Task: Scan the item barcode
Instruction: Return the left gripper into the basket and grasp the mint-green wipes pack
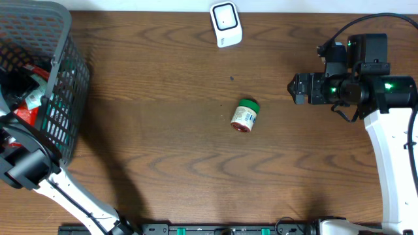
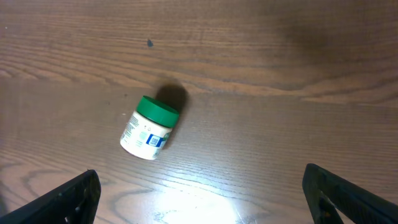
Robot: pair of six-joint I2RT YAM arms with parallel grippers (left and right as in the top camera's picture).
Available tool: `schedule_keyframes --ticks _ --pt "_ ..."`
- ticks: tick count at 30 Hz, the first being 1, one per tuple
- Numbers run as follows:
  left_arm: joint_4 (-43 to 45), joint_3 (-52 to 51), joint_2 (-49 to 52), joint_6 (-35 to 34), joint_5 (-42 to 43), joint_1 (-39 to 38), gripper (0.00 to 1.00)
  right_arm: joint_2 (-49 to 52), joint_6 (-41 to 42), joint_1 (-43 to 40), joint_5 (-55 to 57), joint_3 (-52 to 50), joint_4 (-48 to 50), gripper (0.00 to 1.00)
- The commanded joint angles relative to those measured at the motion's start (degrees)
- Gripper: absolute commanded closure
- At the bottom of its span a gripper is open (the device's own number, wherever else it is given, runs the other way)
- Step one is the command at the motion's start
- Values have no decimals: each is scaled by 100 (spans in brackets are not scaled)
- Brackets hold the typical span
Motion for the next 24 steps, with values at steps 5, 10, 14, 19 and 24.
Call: schedule_keyframes --ticks 5,10,14,19,24 --pt "175 -31 201 35 334 2 25 7 57 -37 -68 63 -4 1" --pt "192 -35 212 37 332 2 25 7 57 -37 -70 63 -4 1" --pt "192 -35 216 37 330 -15 25 7 59 -37 -68 63 -4 1" --pt "197 -92 221 35 330 -20 25 7 57 -37 -68 63 -4 1" --pt "299 -195 225 37 409 -28 21 7 59 -37 -68 63 -4 1"
